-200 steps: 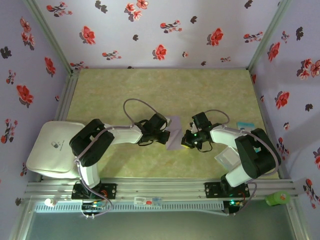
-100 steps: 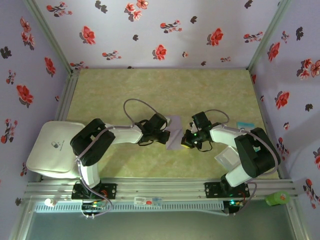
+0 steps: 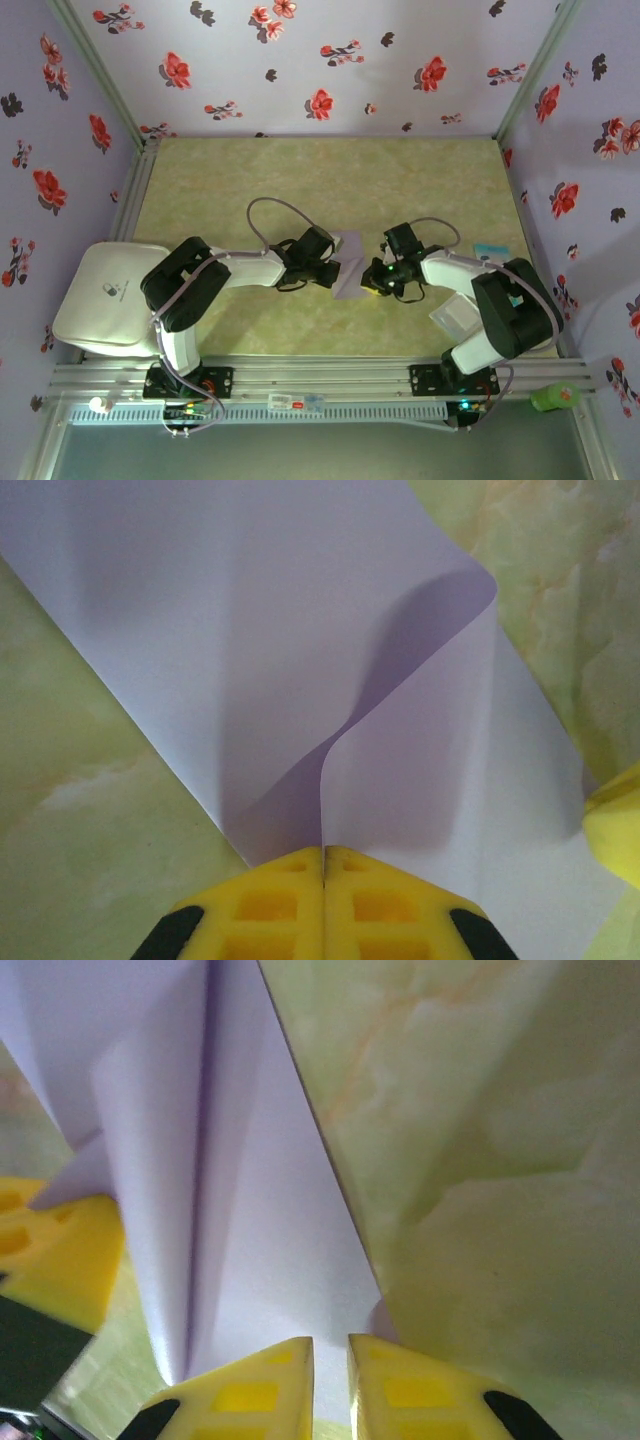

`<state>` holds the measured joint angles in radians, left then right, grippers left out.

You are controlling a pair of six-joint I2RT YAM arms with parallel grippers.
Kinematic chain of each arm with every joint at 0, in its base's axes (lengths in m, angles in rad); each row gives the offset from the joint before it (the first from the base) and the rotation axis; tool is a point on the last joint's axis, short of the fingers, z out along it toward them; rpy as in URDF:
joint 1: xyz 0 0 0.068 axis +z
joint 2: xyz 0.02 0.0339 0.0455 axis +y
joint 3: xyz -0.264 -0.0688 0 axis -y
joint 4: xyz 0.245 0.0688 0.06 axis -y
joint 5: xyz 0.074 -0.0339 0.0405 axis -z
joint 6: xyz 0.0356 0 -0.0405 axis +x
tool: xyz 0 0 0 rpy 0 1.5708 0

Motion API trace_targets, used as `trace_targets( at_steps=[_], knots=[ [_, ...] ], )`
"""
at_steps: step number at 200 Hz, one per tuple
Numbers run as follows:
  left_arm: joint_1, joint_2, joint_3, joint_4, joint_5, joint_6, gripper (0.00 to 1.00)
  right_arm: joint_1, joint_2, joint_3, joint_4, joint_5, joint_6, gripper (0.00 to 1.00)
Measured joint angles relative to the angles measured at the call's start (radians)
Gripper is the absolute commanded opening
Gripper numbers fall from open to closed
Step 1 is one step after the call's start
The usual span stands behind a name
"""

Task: Fold a paper plane with a square sheet of paper (pick it up from the middle)
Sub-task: Fold the triangle a second time at the center of the table.

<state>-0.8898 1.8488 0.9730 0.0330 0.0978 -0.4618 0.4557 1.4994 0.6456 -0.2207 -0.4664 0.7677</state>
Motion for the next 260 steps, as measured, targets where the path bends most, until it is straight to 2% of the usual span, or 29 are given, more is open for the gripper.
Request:
trace_targets(
  at_steps=[24, 49, 103, 260],
  knots=[
    [0.0, 0.0, 0.0, 0.0, 0.0, 0.0, 0.05, 0.0, -0.039, -0.013, 0.096, -0.007, 0.073, 0.08],
    [0.0, 0.0, 0.0, 0.0, 0.0, 0.0, 0.05, 0.006, -0.011, -0.015, 0.238, -0.05, 0.166, 0.0],
    [0.0, 0.002, 0.0, 0.0, 0.0, 0.0, 0.05, 0.026, 0.093, -0.025, 0.426, -0.096, 0.292, 0.0],
    [0.0, 0.003, 0.0, 0.001, 0.005, 0.005, 0.05, 0.035, 0.184, -0.044, 0.493, -0.106, 0.314, 0.0]
  ],
)
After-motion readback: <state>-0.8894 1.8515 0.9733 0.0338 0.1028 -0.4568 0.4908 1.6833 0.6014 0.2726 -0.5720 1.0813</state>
